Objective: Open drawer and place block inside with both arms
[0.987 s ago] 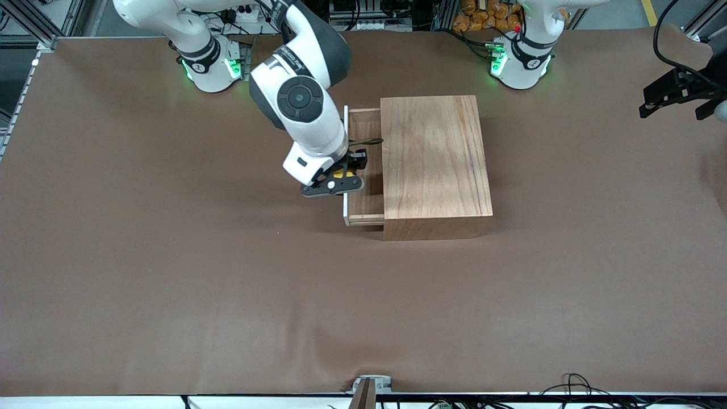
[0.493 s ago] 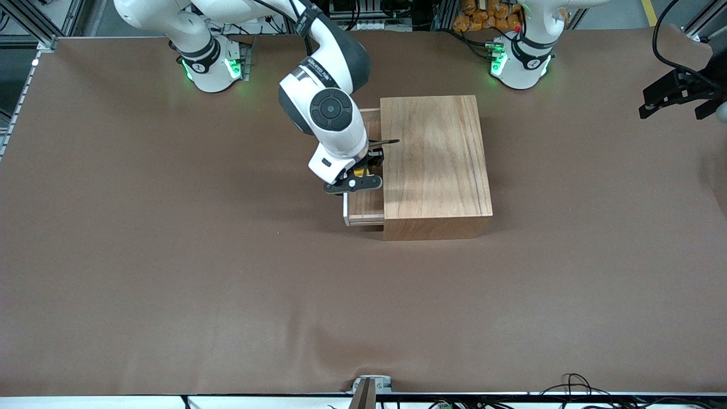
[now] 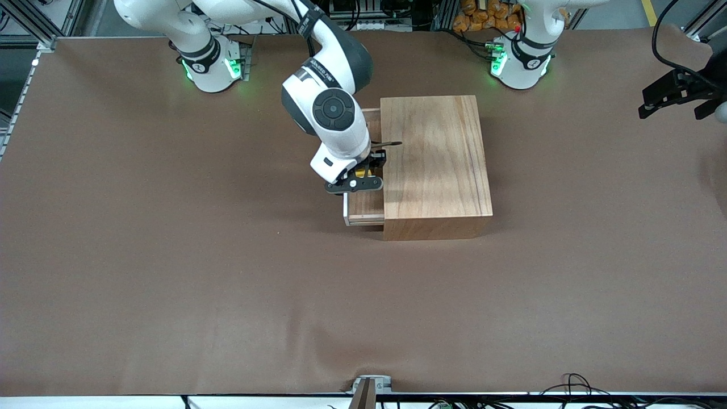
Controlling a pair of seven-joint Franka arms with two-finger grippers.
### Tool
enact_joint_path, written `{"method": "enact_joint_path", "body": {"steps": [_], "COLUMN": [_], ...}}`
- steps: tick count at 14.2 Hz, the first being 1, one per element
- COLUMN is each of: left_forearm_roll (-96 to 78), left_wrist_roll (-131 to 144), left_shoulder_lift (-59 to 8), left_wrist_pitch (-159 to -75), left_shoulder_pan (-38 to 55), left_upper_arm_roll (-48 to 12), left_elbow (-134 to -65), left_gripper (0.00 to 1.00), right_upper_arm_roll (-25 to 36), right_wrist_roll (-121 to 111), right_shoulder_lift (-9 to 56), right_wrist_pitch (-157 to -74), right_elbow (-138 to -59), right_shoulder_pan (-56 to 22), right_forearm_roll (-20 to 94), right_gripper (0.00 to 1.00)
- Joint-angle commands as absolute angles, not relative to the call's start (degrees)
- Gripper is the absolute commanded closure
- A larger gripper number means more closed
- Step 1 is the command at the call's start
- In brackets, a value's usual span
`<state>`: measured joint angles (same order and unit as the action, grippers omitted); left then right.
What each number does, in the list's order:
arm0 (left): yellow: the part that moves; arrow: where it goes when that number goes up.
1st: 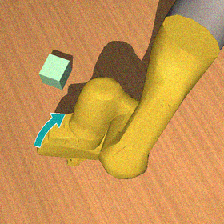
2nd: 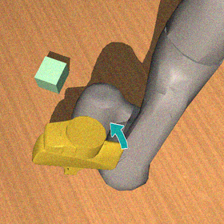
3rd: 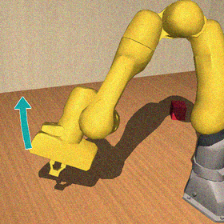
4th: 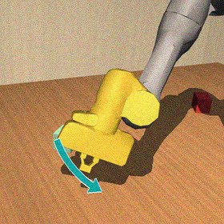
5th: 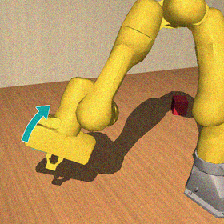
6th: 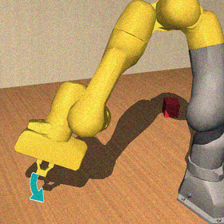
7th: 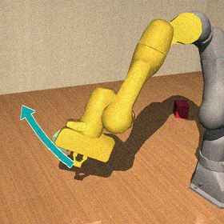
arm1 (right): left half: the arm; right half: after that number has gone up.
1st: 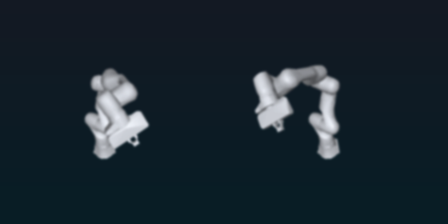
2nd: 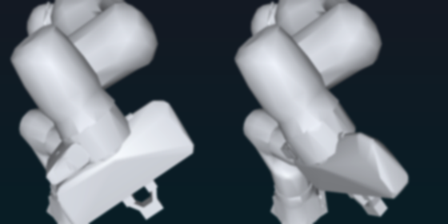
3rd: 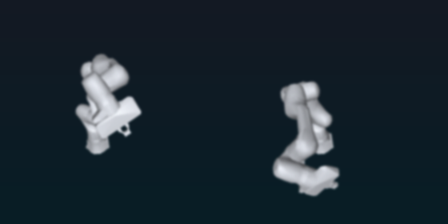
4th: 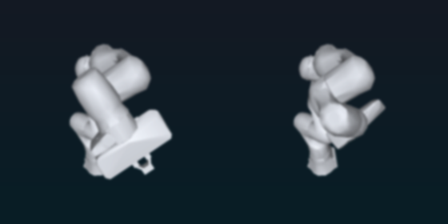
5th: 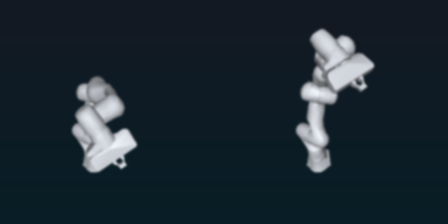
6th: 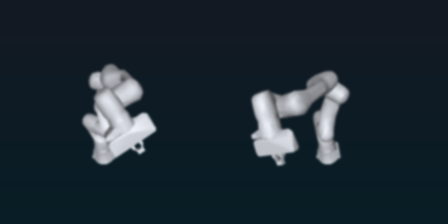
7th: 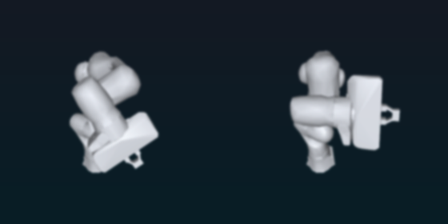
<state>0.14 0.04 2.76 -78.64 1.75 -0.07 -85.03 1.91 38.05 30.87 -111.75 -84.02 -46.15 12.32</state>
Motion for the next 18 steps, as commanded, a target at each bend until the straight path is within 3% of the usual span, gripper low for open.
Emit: {"method": "enact_joint_path", "body": {"steps": [1,11,18], "left_forearm_roll": [0.00,0.00,0.00], "left_wrist_roll": [-0.44,-0.44,-0.44], "left_shoulder_lift": [2.99,2.99,2.90], "left_wrist_pitch": [-78.49,-78.49,-78.49], "left_shoulder_pan": [1.32,1.41,1.49], "left_upper_arm_roll": [-0.44,-0.44,-0.44], "left_elbow": [-85.17,-85.08,-84.99], "left_gripper": [0.00,0.00,0.00], "right_upper_arm_roll": [2.72,3.25,4.12], "right_wrist_roll": [40.25,39.55,35.25], "right_shoulder_lift": [31.11,29.45,24.35], "right_wrist_pitch": [-112.50,-112.15,-110.48], "right_elbow": [-83.94,-83.93,-84.02], "right_shoulder_pan": [-47.46,-46.41,-39.48], "right_forearm_roll": [12.74,12.04,4.24], "right_gripper": [0.00,0.00,0.00]}}
